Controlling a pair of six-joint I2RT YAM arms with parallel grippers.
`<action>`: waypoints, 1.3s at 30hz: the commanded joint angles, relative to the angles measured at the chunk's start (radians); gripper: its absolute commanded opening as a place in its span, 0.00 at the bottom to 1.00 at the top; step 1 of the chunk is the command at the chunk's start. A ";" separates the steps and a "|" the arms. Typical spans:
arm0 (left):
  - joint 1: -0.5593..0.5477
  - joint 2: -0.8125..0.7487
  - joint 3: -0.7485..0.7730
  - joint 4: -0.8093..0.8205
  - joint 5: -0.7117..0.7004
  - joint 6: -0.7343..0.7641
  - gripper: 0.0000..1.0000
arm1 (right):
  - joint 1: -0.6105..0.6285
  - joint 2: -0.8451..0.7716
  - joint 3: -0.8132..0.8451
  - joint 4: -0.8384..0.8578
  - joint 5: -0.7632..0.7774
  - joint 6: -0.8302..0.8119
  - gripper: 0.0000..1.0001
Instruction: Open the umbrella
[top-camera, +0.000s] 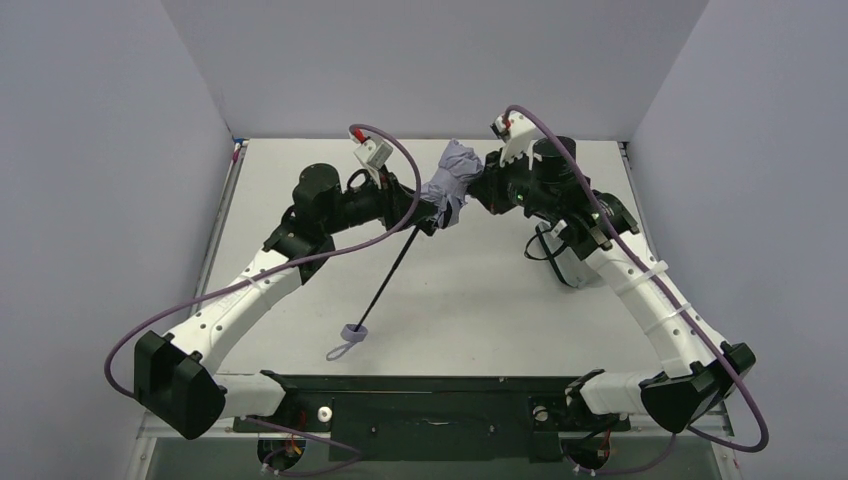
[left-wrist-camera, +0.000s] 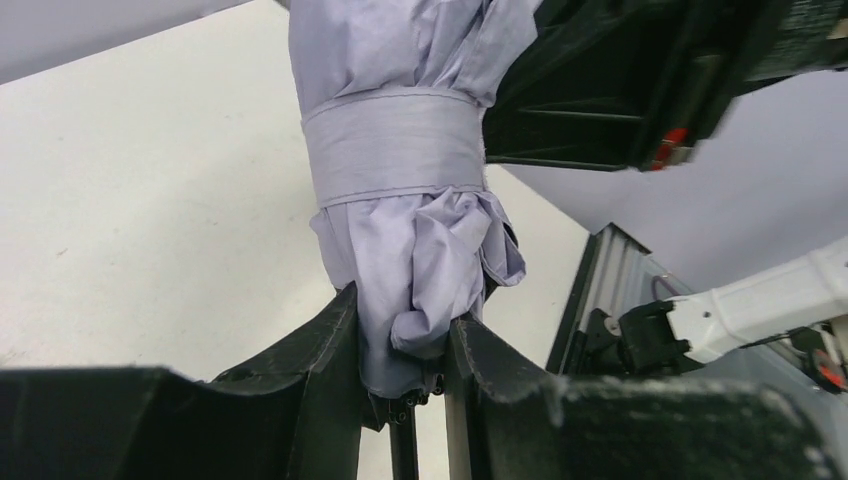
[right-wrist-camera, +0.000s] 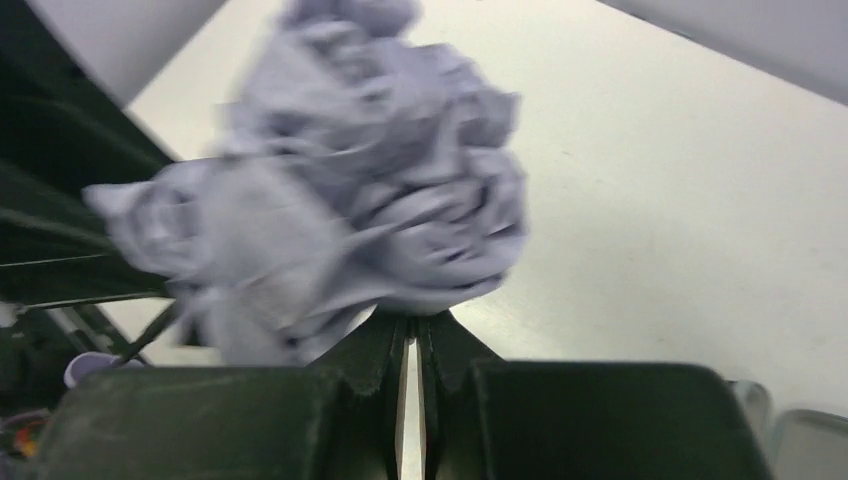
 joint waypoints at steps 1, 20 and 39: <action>0.008 -0.083 0.008 0.267 0.232 -0.121 0.00 | -0.067 -0.007 -0.017 0.044 0.077 -0.151 0.00; 0.164 -0.049 -0.005 0.319 0.014 -0.253 0.00 | -0.301 0.014 -0.052 0.114 -0.254 0.067 0.66; 0.053 -0.207 0.127 -0.423 0.211 1.306 0.00 | -0.358 0.000 0.071 -0.097 -0.333 -0.071 0.74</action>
